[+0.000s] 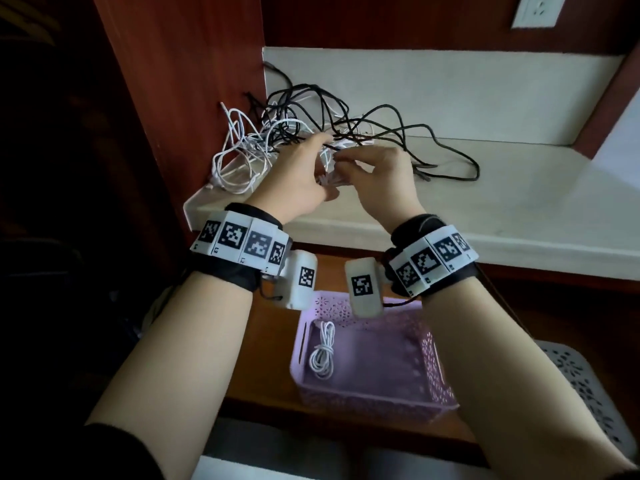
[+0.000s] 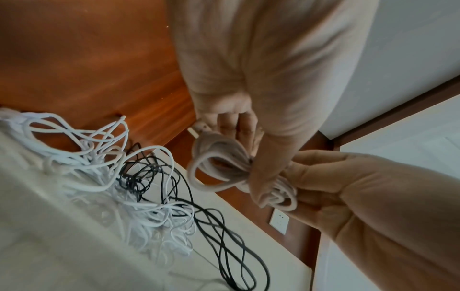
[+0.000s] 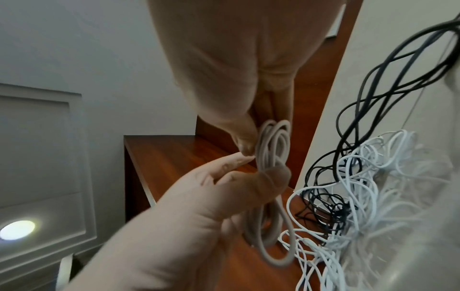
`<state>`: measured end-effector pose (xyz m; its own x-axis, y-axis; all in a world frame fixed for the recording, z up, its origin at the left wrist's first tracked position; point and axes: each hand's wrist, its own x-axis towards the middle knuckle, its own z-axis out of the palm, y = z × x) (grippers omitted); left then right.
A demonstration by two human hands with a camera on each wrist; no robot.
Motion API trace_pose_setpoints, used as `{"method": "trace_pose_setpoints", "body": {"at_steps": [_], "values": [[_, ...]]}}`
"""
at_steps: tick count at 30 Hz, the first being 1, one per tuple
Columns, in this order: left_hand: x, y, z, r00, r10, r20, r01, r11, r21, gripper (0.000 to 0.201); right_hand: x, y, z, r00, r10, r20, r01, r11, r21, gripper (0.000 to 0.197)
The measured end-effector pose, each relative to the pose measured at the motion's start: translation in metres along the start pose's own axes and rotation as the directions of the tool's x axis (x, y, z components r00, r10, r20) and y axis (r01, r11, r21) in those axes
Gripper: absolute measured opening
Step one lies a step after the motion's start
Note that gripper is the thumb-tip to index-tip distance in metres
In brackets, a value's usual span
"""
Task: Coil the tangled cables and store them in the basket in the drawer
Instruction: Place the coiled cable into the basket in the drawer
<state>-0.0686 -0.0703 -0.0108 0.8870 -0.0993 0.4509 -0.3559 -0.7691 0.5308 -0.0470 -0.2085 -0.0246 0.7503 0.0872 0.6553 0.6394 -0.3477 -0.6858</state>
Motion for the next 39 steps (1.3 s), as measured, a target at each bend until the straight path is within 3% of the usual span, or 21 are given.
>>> {"method": "trace_pose_setpoints", "body": {"at_steps": [3,5,8,10,11,14,16,18,20,23,25,28,30,32,34,36,39], "values": [[-0.017,0.000,-0.001,0.996,0.059,0.061,-0.054,0.996,-0.074,0.072,-0.016,-0.004,-0.007,0.992,0.124,-0.030,-0.125,0.992,-0.030,0.009],[-0.029,-0.001,-0.001,0.989,0.104,0.108,-0.089,0.987,-0.134,0.070,-0.032,-0.005,-0.010,0.968,0.250,-0.035,-0.247,0.966,0.072,0.008],[-0.047,-0.005,-0.003,0.969,0.133,0.207,-0.106,0.985,-0.137,0.065,-0.062,-0.006,-0.009,0.897,0.442,-0.011,-0.421,0.861,0.284,0.017],[-0.060,-0.007,-0.001,0.942,0.067,0.328,-0.032,0.993,-0.112,0.056,-0.079,-0.002,-0.011,0.843,0.531,0.081,-0.529,0.795,0.298,0.017],[-0.066,-0.009,0.001,0.906,0.024,0.422,0.014,0.996,-0.087,0.050,-0.087,0.001,-0.014,0.817,0.551,0.169,-0.576,0.785,0.229,0.016],[-0.084,-0.016,0.014,0.733,-0.039,0.679,0.068,0.998,-0.017,0.033,-0.103,0.010,-0.020,0.691,0.593,0.414,-0.623,0.778,-0.075,0.007],[-0.091,-0.020,0.026,0.672,-0.064,0.738,0.137,0.990,-0.040,0.027,-0.111,0.018,-0.019,0.671,0.615,0.414,-0.600,0.779,-0.185,0.006],[-0.091,-0.023,0.037,0.641,-0.115,0.759,0.231,0.972,-0.049,0.029,-0.115,0.032,-0.016,0.647,0.652,0.396,-0.637,0.747,-0.190,0.011],[-0.086,-0.026,0.045,0.602,-0.177,0.779,0.282,0.959,0.000,0.028,-0.117,0.045,-0.015,0.574,0.711,0.405,-0.704,0.682,-0.199,0.026],[-0.080,-0.027,0.056,0.576,-0.251,0.778,0.331,0.942,0.060,0.024,-0.121,0.054,-0.023,0.368,0.797,0.479,-0.822,0.520,-0.234,0.056],[-0.078,-0.030,0.067,0.556,-0.309,0.771,0.386,0.918,0.089,0.029,-0.125,0.055,-0.027,0.299,0.789,0.536,-0.879,0.446,-0.168,0.049],[-0.080,-0.038,0.086,0.484,-0.346,0.804,0.494,0.866,0.075,0.035,-0.131,0.064,-0.027,0.279,0.771,0.573,-0.873,0.452,-0.184,0.022],[-0.085,-0.038,0.088,0.422,-0.361,0.832,0.578,0.814,0.060,0.007,-0.132,0.069,-0.022,0.251,0.787,0.564,-0.846,0.462,-0.268,0.026],[-0.083,-0.042,0.093,0.354,-0.387,0.851,0.620,0.779,0.096,0.032,-0.132,0.075,-0.015,0.231,0.798,0.556,-0.762,0.504,-0.407,0.033],[-0.083,-0.045,0.094,0.343,-0.419,0.841,0.550,0.815,0.182,0.013,-0.132,0.081,-0.006,0.237,0.804,0.546,-0.727,0.520,-0.449,0.023],[-0.081,-0.052,0.097,0.349,-0.432,0.832,0.577,0.798,0.172,0.027,-0.134,0.081,0.002,0.223,0.802,0.554,-0.715,0.521,-0.466,0.011],[-0.077,-0.056,0.101,0.357,-0.457,0.815,0.694,0.714,0.097,0.020,-0.140,0.089,0.010,0.203,0.809,0.551,-0.647,0.534,-0.545,0.005]]}}
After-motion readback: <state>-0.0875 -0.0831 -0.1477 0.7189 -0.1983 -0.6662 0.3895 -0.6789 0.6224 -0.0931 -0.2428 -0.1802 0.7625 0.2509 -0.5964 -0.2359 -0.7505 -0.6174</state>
